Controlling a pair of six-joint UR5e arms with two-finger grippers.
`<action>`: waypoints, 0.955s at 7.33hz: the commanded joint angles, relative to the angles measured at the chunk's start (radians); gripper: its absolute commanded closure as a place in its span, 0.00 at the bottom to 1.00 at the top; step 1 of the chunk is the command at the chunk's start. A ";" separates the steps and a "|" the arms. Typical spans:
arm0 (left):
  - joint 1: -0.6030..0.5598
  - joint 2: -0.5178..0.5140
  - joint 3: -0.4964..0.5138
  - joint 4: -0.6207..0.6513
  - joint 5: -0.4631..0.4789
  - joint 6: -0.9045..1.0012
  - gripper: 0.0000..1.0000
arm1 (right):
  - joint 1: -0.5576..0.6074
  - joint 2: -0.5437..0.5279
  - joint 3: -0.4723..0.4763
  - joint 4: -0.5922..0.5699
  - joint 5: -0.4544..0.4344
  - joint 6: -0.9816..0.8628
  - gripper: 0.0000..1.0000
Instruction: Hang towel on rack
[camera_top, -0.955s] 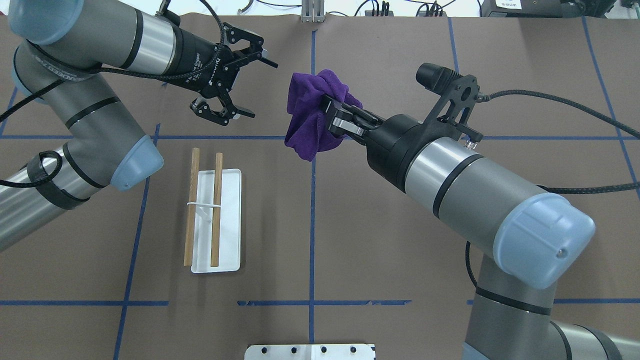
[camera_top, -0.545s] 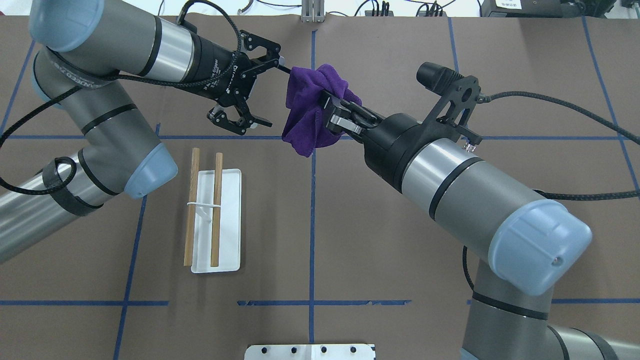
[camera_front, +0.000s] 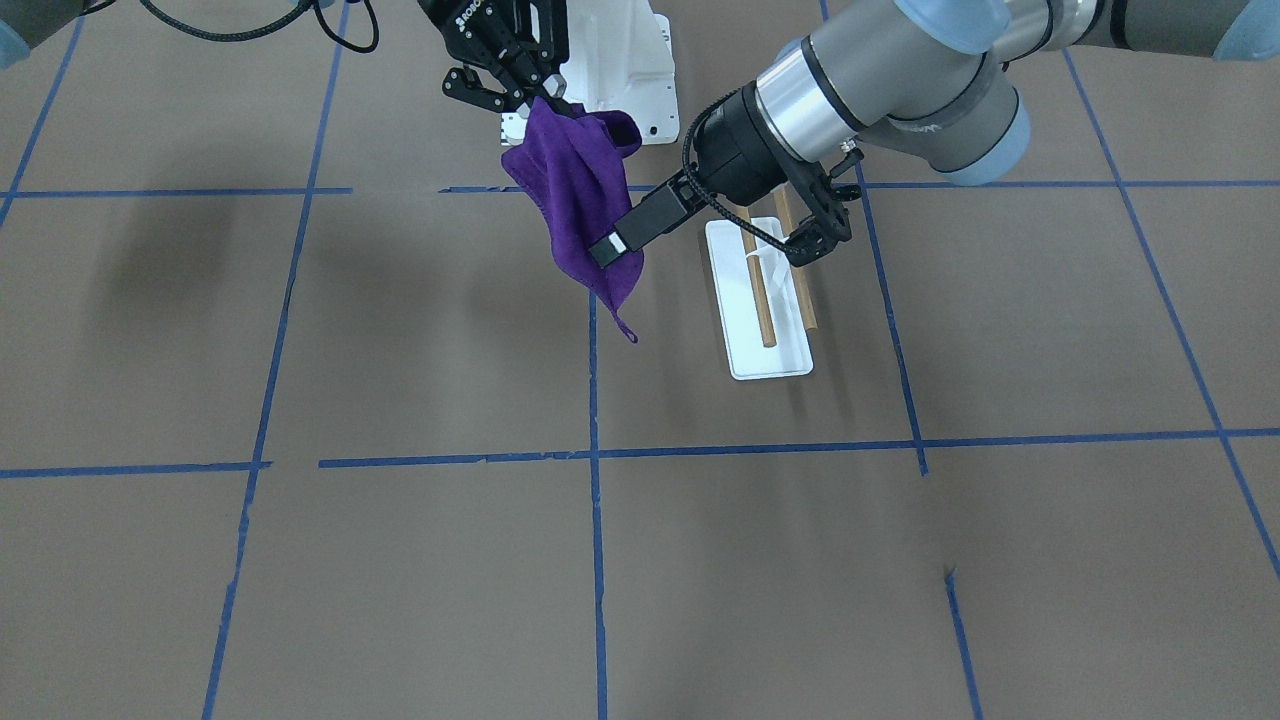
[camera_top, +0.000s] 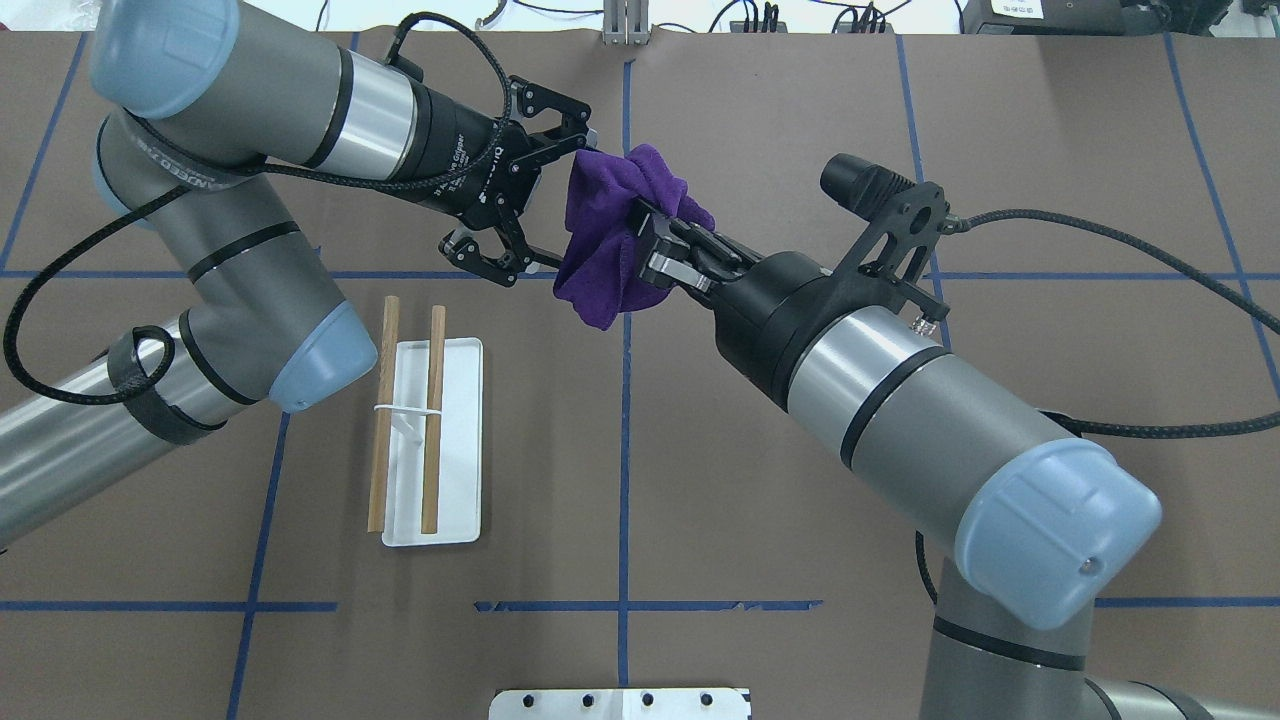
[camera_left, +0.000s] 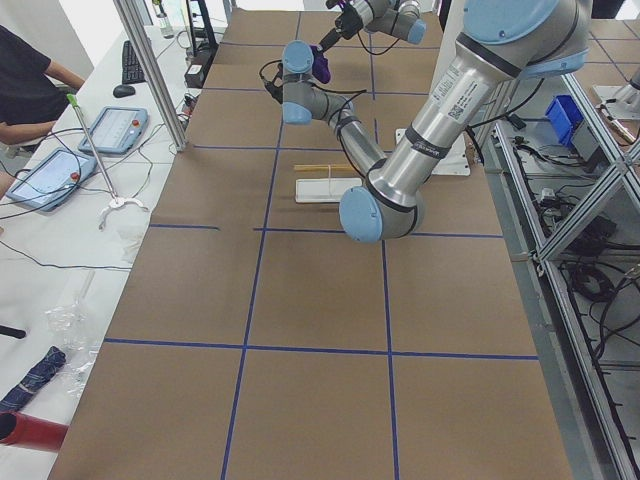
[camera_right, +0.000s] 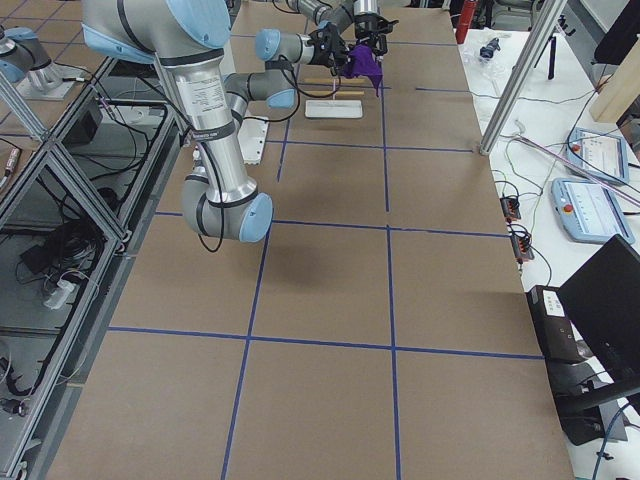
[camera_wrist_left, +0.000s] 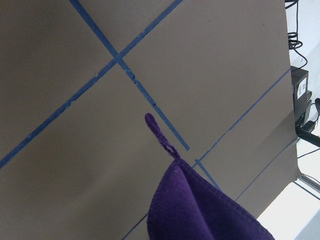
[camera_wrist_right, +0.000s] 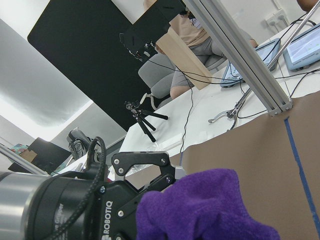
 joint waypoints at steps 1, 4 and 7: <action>0.004 -0.001 0.001 -0.002 0.021 0.001 0.54 | -0.010 0.003 0.011 0.000 -0.006 -0.002 1.00; 0.002 0.013 -0.023 -0.009 0.016 0.015 1.00 | -0.008 0.003 0.016 0.000 -0.006 -0.005 1.00; 0.001 0.015 -0.033 -0.009 0.013 0.016 1.00 | -0.011 0.003 0.019 0.002 -0.004 0.006 0.76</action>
